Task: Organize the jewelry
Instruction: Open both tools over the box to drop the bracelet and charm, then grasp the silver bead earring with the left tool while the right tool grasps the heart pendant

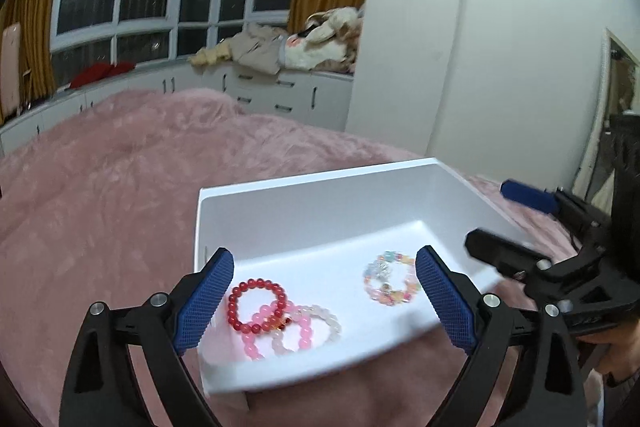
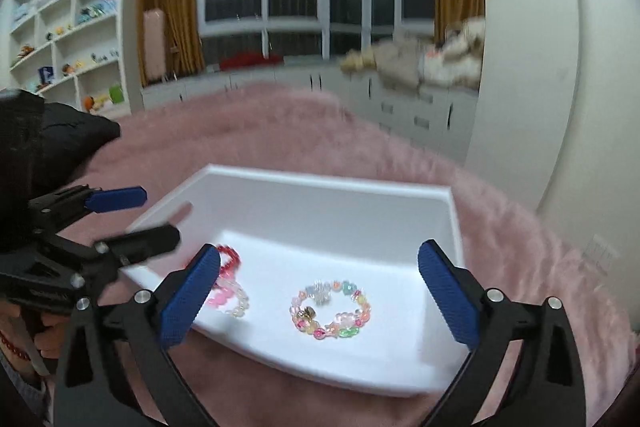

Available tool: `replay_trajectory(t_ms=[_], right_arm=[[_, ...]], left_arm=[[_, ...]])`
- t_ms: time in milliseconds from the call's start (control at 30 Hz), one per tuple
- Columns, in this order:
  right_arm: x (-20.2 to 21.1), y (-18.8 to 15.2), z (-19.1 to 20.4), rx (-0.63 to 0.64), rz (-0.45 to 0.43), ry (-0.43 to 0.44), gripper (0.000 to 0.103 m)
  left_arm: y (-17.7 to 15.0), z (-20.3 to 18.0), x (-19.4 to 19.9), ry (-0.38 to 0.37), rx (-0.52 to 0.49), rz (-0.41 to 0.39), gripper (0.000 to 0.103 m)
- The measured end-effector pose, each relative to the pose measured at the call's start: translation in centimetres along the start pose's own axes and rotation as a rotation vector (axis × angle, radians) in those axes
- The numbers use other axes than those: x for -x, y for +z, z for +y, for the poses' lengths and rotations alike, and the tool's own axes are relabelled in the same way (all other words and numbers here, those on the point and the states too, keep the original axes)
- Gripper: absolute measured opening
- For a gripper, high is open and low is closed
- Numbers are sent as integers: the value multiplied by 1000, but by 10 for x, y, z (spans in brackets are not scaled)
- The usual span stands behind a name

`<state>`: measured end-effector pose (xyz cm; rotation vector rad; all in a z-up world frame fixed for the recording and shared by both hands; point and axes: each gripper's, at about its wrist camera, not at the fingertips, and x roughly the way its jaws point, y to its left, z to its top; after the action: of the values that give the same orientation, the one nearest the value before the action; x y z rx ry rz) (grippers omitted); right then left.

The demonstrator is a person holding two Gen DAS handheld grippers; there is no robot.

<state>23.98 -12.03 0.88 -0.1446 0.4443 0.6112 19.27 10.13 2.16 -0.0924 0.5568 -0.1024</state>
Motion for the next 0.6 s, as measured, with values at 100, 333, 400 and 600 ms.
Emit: replay_trajectory(t_ms=[100,333,400,600], right_arm=[[40,-3,-3,-6,-48,21,98],[105,-34,-6,-31,-66,119,98],[113,-48,-5,-52,-66,136,98],[114,-84,2,-67,-14,210,98]], left_arm=[[-4,-9,20,-44,6,2,95],[-27,-43,52,-51,-86,30,96],[-33,-47,54,-77,-79,50,96],[-67,-56,59,-75,-101,82,96]])
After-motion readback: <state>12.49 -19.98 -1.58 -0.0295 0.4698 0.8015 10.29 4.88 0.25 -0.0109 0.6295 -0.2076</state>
